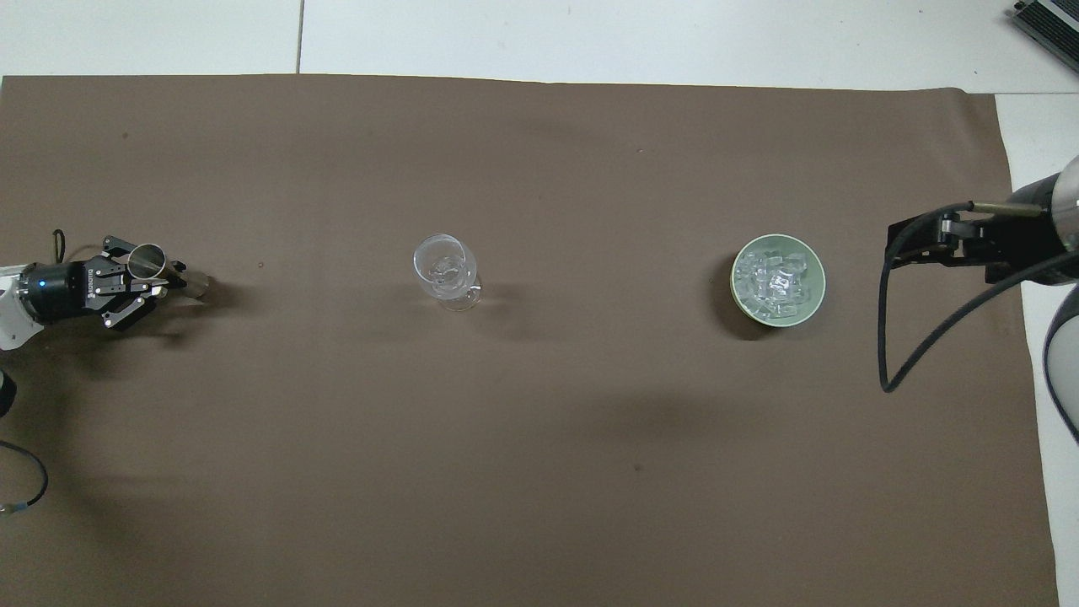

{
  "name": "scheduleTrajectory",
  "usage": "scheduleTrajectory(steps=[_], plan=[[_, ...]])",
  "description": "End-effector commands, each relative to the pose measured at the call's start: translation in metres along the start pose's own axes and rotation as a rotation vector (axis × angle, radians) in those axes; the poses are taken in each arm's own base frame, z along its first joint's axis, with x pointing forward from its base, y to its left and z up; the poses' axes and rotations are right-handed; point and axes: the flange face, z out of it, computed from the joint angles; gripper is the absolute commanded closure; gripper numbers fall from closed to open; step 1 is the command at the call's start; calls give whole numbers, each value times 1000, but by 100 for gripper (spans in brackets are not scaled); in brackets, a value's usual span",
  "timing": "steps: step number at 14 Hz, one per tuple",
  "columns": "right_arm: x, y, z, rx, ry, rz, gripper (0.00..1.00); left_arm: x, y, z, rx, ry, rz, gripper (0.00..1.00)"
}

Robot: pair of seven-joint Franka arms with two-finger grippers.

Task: Pour wine and add ice with both arms
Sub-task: 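Grasp the green bowl rim with the right gripper while the left gripper withdraws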

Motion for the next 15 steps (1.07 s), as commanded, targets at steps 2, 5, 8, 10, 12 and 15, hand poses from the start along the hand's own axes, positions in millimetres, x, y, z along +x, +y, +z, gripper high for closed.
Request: scheduleTrajectory(steps=[2, 5, 8, 10, 12, 15], plan=[[6, 3, 18, 21, 22, 3, 0, 0, -16, 7, 84, -1, 28, 100], [13, -4, 62, 29, 49, -4, 0, 2, -22, 13, 100, -18, 37, 100], [11, -1, 104, 17, 36, -2, 0, -5, -25, 21, 112, -32, 30, 100], [18, -2, 132, 10, 28, -2, 0, -6, -25, 22, 111, -32, 25, 100], [27, -1, 160, 16, 45, 7, 0, -12, -24, 23, 111, -28, 12, 100], [38, 7, 217, 20, 55, 19, 0, -10, -24, 22, 111, -29, 13, 99]])
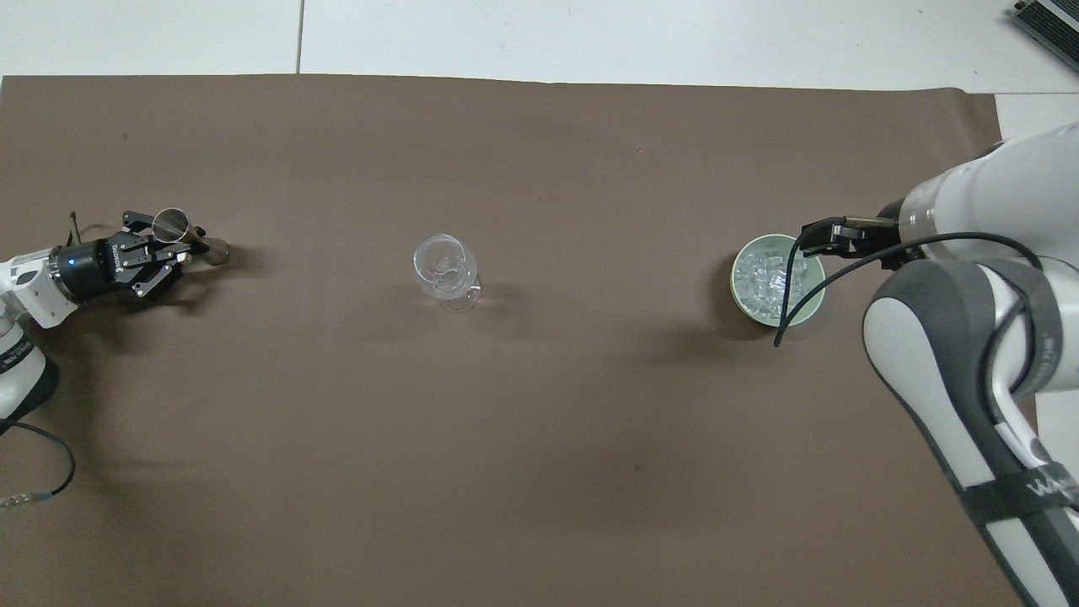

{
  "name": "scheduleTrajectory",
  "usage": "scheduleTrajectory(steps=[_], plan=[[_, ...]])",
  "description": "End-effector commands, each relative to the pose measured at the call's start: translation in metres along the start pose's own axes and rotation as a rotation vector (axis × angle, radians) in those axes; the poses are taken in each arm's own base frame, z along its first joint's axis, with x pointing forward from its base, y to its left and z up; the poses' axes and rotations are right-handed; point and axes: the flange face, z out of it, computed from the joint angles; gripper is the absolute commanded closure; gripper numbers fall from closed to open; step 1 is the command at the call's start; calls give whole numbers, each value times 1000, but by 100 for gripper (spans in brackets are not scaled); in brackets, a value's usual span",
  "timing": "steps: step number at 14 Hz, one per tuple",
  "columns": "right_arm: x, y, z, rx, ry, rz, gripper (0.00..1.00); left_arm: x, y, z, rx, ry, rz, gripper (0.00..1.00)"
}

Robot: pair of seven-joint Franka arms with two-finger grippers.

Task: Pour wine and add ice with both arms
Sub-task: 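Grasp the green bowl rim with the right gripper while the left gripper withdraws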

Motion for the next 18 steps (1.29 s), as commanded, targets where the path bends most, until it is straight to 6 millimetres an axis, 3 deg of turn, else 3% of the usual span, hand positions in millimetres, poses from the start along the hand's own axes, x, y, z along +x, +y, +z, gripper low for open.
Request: scheduleTrajectory(steps=[1, 3, 7, 9, 11, 14, 17, 18], plan=[[5, 9, 44, 4, 9, 9, 0, -2, -4, 1, 17, 8, 4, 90], [0, 10, 70, -3, -27, 13, 0, -2, -4, 2, 16, 8, 4, 54], [-12, -7, 93, 5, -11, -14, 0, 7, -5, -7, 21, -7, 18, 21], [-13, -9, 94, 5, -13, -17, 1, 19, -6, -16, 25, -25, 38, 19], [-23, -16, 104, 1, -35, -33, 8, 44, -10, -33, 2, -92, 86, 18], [-29, -16, 108, -2, -49, -35, 27, 69, -2, -66, -23, -227, 98, 17], [-28, -14, 107, -2, -47, -33, 42, 98, 10, -81, -107, -348, 104, 17], [-29, -14, 108, -4, -50, -34, 47, 116, 13, -87, -117, -405, 97, 17]])
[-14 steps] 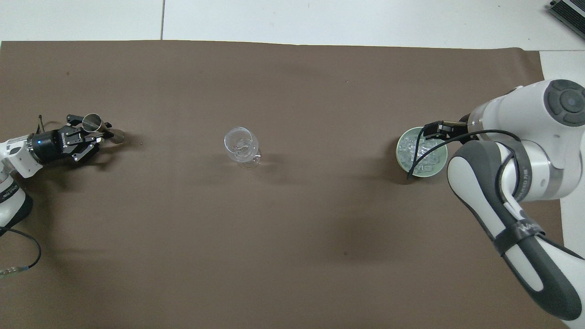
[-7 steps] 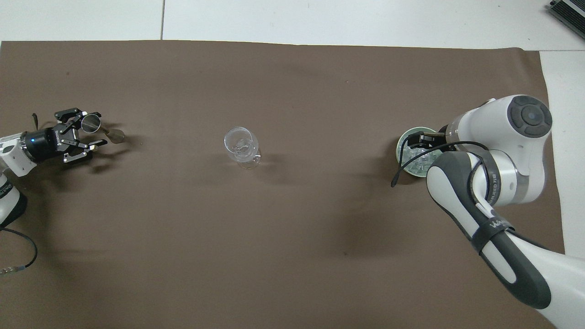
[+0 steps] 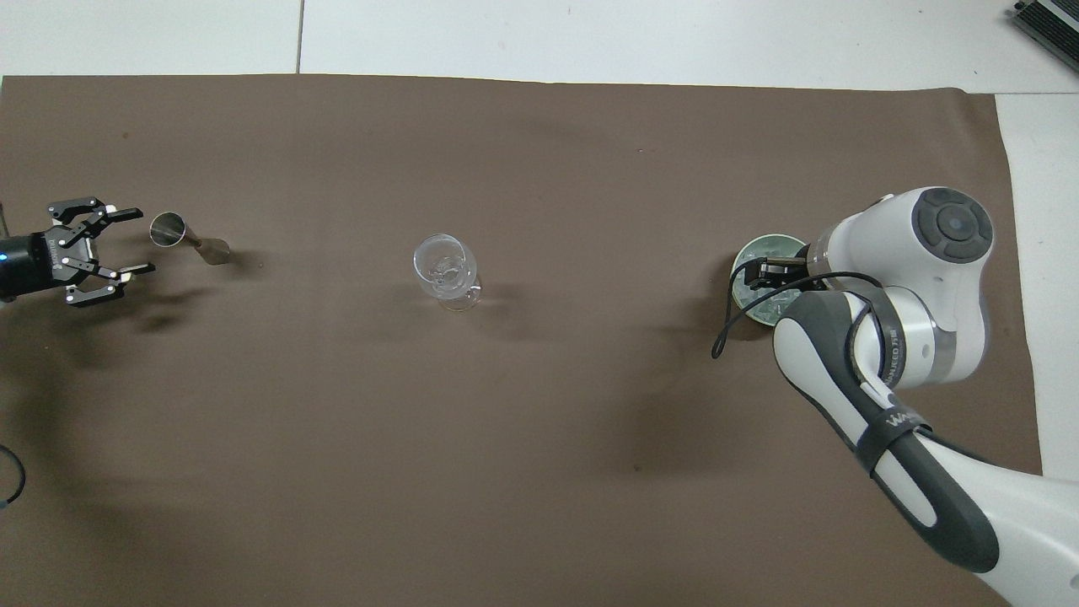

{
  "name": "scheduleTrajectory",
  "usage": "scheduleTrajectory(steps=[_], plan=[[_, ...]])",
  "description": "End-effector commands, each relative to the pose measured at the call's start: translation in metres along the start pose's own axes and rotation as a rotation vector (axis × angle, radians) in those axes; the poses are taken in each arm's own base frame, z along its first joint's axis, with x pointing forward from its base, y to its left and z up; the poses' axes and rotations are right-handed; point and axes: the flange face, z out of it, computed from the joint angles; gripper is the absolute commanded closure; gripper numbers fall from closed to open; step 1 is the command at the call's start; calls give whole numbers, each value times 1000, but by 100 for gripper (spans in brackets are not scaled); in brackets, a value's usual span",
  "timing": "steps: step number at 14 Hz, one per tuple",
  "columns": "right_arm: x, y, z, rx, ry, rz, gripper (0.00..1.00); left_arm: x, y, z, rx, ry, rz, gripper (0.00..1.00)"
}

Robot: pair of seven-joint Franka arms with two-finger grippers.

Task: Pour wine and add ice with both arms
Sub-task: 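Grasp the green bowl rim with the right gripper while the left gripper withdraws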

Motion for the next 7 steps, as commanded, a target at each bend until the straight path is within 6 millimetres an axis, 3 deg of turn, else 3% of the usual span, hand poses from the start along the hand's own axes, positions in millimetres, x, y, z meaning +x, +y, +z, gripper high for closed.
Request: scheduleTrajectory(steps=[1, 3, 4, 7], plan=[[-5, 2, -3, -4, 14, -2, 61, 41, 9, -27, -40, -130, -43, 17], [-4, 8, -4, -10, 14, 3, 89, 79, 9, -34, -30, -194, -86, 17], [-4, 8, -8, -9, 20, 3, 97, 100, 5, -22, -50, -232, -100, 17], [0, 9, -25, -8, 35, 9, 100, 184, 0, 8, -44, -404, -230, 17]])
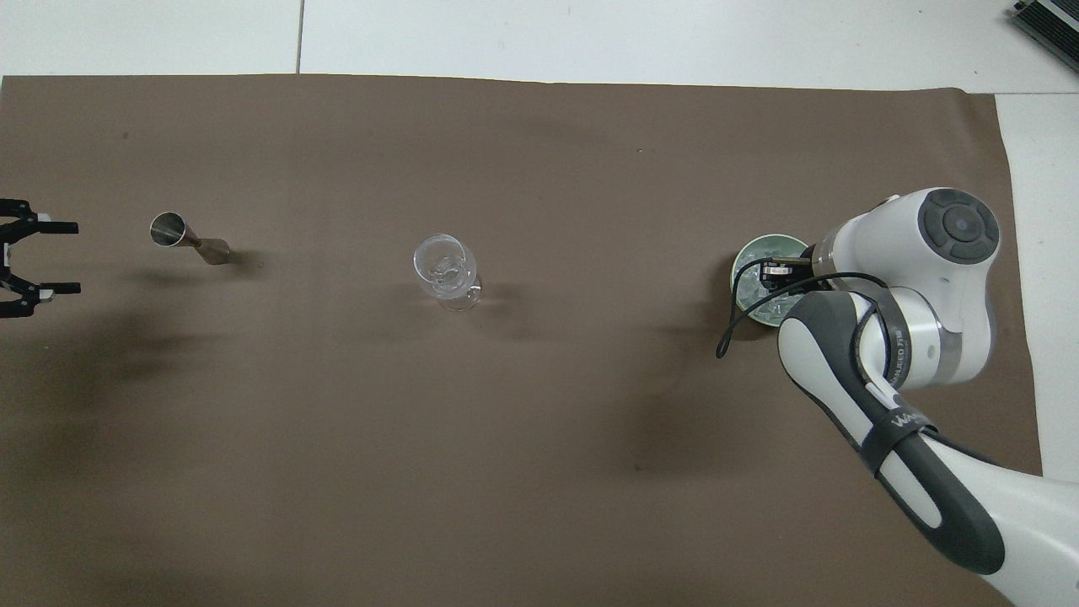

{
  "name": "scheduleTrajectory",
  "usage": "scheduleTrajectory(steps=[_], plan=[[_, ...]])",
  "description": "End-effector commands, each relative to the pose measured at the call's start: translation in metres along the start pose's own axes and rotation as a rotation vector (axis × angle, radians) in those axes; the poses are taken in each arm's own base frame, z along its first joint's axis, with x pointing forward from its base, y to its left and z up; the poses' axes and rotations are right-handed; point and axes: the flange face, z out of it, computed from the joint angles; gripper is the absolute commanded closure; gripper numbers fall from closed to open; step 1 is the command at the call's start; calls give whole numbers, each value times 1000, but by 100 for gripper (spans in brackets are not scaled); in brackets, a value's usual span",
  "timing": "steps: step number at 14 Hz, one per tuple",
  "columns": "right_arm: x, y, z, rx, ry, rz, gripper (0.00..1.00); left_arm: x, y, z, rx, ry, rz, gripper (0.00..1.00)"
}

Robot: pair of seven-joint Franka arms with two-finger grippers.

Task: Pour wine and add ice with both arms
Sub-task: 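Lift the green bowl with the right gripper over the clear glass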

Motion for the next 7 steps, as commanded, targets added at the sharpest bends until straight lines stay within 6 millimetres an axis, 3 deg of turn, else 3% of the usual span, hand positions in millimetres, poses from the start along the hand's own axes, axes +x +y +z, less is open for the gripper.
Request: scheduleTrajectory(steps=[1, 5, 7], plan=[[2, 5, -29, -7, 26, 4, 100, 75, 12, 8, 32, -122, -100, 17], [18, -3, -88, -3, 51, 29, 100, 184, 44, 20, 123, -302, -255, 17], [25, -11, -117, 1, 60, 73, 100, 221, 57, 37, 166, -372, -351, 17]])
